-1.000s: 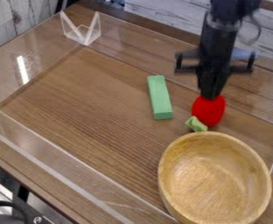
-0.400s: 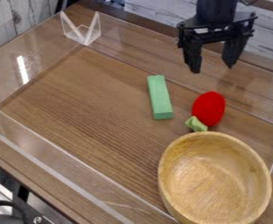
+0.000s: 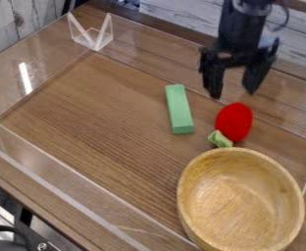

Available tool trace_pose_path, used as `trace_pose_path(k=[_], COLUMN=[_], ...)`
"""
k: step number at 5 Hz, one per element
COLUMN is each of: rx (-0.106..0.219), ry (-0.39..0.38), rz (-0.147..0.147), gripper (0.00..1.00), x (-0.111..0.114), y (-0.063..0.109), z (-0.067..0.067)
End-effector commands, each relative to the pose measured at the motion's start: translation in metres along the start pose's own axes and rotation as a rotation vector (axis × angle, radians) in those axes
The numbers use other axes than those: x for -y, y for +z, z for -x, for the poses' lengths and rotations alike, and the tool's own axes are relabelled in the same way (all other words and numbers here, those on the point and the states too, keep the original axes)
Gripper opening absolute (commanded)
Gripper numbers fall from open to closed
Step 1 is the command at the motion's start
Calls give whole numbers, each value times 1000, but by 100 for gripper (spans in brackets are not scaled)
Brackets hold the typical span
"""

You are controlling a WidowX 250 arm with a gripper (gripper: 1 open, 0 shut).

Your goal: Move the red object to the left side of the table

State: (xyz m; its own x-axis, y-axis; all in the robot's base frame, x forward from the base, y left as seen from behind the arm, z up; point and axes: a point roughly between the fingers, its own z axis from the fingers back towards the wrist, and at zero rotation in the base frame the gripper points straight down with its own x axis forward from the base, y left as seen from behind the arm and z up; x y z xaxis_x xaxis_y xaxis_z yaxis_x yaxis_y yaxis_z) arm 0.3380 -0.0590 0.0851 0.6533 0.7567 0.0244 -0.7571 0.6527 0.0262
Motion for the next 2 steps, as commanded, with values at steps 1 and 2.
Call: trace_pose_path(k=[1,2], rx=[40,31], ry=[-9,8], rz=[21,16], gripper=[100,100], x=[5,6], y=[-3,-17], z=[-2,-2])
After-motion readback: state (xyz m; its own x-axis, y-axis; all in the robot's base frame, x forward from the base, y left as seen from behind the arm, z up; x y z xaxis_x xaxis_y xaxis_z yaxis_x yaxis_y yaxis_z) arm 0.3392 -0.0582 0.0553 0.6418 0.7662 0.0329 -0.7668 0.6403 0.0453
